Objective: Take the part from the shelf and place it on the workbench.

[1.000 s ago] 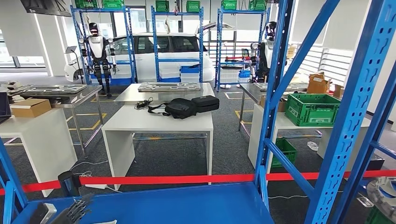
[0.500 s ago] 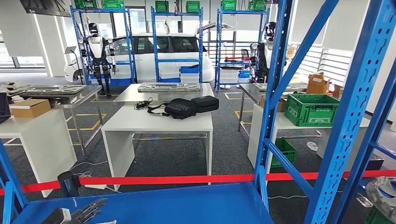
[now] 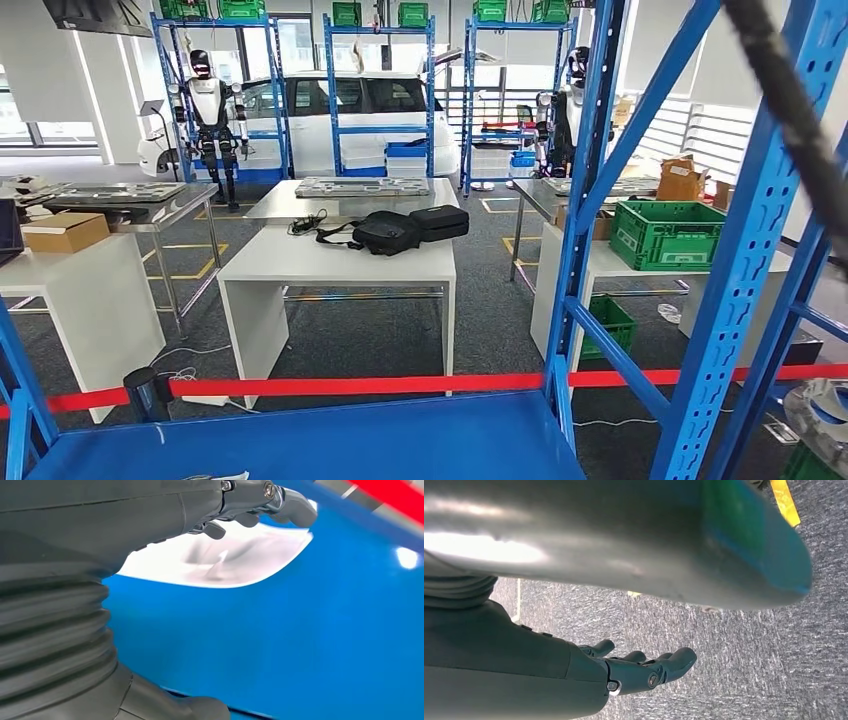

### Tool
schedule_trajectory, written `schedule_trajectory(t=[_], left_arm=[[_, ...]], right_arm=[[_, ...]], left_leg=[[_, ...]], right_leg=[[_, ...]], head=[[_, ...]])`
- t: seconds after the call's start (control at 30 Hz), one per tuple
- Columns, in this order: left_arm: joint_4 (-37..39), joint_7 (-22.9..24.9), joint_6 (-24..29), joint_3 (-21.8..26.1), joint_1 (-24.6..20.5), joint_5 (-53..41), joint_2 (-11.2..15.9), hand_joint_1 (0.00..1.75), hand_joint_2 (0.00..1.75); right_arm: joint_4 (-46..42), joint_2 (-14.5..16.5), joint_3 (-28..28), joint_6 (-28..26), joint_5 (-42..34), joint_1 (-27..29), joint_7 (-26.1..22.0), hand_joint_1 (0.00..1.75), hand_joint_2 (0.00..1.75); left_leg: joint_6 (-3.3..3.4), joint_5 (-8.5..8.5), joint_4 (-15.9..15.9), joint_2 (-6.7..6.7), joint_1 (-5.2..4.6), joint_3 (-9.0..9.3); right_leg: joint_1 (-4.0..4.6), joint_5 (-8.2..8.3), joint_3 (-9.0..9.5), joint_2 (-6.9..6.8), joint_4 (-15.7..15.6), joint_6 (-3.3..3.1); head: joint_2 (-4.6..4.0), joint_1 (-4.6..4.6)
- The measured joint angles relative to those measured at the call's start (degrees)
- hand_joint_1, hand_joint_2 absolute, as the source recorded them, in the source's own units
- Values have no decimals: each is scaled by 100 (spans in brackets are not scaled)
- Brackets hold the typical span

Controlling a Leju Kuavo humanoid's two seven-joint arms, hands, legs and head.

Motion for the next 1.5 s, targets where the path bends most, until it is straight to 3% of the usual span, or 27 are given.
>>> schedule_trajectory(t=[0.4,0.67,0.87,1.1,1.13,1.27,1.5], left_arm=[[195,809,446,-793,-192,-535,373,0,175],[912,2052,2317,-1560,-664,-1399,296,0,175],[1191,2488,3457,-1764,-769,-1612,81,0,175],[1313,2528,3773,-1776,-787,-1642,-62,0,175],[1322,2528,3853,-1776,-786,-1648,-75,4,175],[1336,2550,4408,-1776,-727,-1736,-143,175,175],[1330,2553,4816,-1774,-540,-1950,-237,175,175]], right_arm=[[0,2,0,-20,106,-4,5,0,0],[0,31,0,-99,180,-12,75,0,0],[0,68,0,-102,218,-13,74,0,0],[0,84,0,-100,227,-12,74,0,0],[0,85,0,-98,230,-12,74,0,0],[0,85,0,-85,245,-12,72,0,0],[0,85,-3,-35,314,-11,30,0,0]], left_leg=[[-1,1,0,-1,1,4],[-4,3,0,0,2,9],[-4,3,0,-1,0,15],[-4,3,-1,-1,0,27],[-4,3,-2,-2,0,28],[-5,3,-2,-1,1,30],[-5,2,-2,0,0,29]], right_leg=[[0,0,3,-1,0,0],[-1,0,5,-1,0,0],[-2,0,12,-1,0,0],[-1,0,23,-1,0,0],[-1,0,24,-1,0,0],[0,0,25,-1,0,0],[-2,0,25,0,0,0]], head=[[0,2],[0,2],[0,2],[0,2],[0,2],[0,2],[0,2]])
